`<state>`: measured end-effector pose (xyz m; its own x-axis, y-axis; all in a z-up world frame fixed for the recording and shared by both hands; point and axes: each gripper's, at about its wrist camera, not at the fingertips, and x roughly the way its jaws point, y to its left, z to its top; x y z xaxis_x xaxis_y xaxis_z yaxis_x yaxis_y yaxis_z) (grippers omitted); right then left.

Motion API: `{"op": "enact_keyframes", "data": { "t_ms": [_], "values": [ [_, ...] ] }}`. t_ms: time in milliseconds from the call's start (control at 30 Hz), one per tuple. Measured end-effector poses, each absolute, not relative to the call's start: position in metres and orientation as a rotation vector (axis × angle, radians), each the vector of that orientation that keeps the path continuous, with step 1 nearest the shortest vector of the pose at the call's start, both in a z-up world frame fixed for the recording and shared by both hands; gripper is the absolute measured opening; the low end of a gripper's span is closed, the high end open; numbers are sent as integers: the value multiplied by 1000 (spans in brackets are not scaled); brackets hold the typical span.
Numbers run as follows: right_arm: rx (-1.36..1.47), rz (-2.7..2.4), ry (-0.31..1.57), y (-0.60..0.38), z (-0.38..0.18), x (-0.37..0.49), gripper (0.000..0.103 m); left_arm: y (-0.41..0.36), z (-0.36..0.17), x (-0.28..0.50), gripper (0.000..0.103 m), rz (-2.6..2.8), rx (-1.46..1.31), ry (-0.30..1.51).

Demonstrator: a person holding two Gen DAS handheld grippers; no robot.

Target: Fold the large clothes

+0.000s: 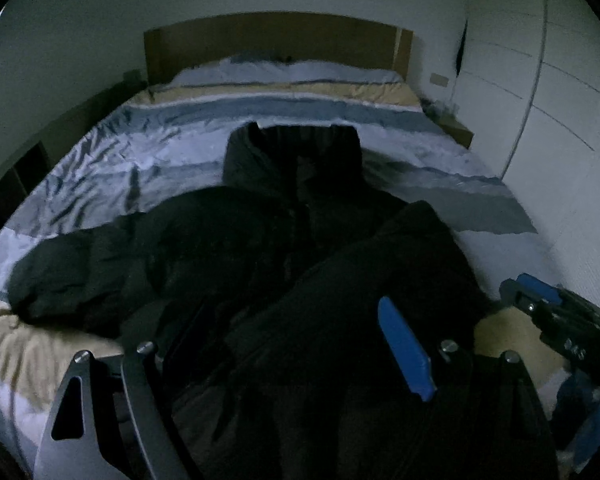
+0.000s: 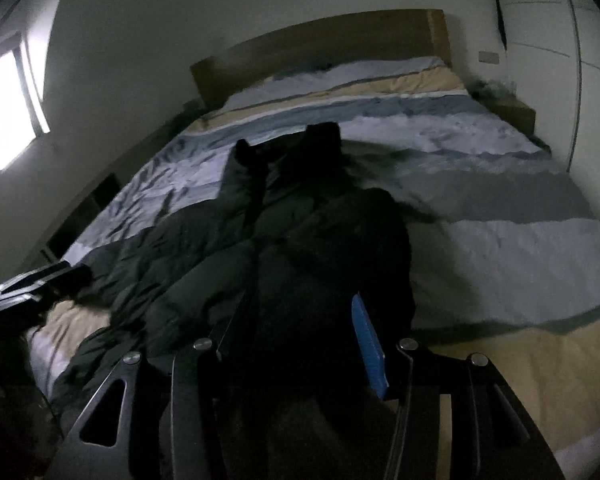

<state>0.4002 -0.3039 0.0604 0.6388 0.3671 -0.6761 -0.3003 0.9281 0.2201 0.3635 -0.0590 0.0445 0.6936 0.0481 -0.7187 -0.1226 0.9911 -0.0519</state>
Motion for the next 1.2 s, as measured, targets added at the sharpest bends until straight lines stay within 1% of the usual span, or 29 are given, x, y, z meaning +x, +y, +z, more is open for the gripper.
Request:
{"op": "enact_keyframes", "data": {
  "t_ms": [133, 233, 367, 467, 667, 833, 967, 1000, 1100, 1200],
  "values": [
    [95, 347, 817, -295, 30, 434, 48, -69, 5, 414, 84, 121, -110, 804],
    [94, 346, 853, -287, 3, 451, 48, -70, -32, 436, 84, 130, -98, 852],
    [80, 365, 884, -280, -29, 457, 49, -64, -80, 442, 85, 141, -81, 920],
    [82, 377, 895, -283, -40, 458, 49, -55, -96, 436, 85, 120, -122, 932],
    [35, 275, 895, -294, -30, 452, 49, -41, -87, 410, 85, 152, -106, 949],
    [37, 261, 844, -293, -5, 430, 51, -38, -66, 386, 84, 171, -98, 899],
    [33, 319, 876, -277, -10, 413, 60, -34, -79, 387, 84, 167, -104, 993],
    [32, 314, 889, -275, -12, 411, 60, -34, -78, 383, 84, 170, -101, 999],
    [49, 270, 920, -280, -10, 401, 60, -32, -59, 362, 84, 177, -94, 962],
    [93, 258, 903, -287, 9, 378, 60, -27, -30, 334, 84, 207, -88, 891]
  ]
}}
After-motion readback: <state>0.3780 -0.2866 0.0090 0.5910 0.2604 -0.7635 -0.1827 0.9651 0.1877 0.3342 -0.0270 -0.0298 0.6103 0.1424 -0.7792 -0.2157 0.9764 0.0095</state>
